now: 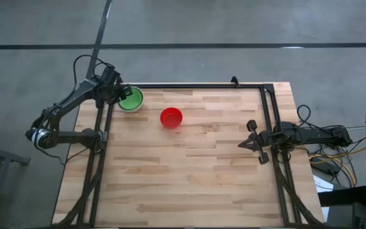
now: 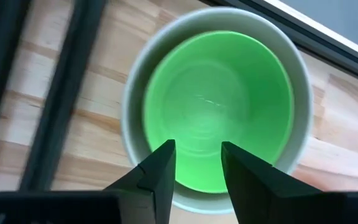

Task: Nest bowls inside each other
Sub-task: Stack the red bowl on the stacked bowls

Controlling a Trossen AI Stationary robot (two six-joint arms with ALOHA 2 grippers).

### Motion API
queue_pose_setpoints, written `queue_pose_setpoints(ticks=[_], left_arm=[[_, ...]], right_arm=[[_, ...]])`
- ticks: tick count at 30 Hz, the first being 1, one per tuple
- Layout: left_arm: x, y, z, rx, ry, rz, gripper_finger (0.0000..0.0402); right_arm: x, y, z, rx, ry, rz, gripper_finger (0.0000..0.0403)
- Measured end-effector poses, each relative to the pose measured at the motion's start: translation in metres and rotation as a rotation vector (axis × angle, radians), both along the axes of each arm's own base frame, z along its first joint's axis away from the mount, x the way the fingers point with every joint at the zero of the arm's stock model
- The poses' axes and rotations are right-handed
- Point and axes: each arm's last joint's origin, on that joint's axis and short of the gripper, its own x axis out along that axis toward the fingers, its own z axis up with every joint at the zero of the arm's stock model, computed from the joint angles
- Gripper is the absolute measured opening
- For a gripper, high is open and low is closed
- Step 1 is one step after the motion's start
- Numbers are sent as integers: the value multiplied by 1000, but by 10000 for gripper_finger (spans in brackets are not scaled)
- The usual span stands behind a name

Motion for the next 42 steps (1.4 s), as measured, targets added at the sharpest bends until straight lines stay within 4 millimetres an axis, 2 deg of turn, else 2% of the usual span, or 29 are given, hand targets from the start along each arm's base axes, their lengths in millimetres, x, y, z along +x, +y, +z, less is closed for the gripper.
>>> queue_pose_setpoints(ticks=[7,18,38,42], left_arm=[[7,-2,4,-3,-41,-49,136],[34,-12,17,73,-67,-169,136],[82,-49,29,160,-158,-252,135],[86,-54,29,165,-158,-279,135]], right_arm=[[0,0,0,0,0,0,9],[0,0,0,0,0,0,9],[0,0,0,0,0,0,9],[0,0,0,0,0,0,9]])
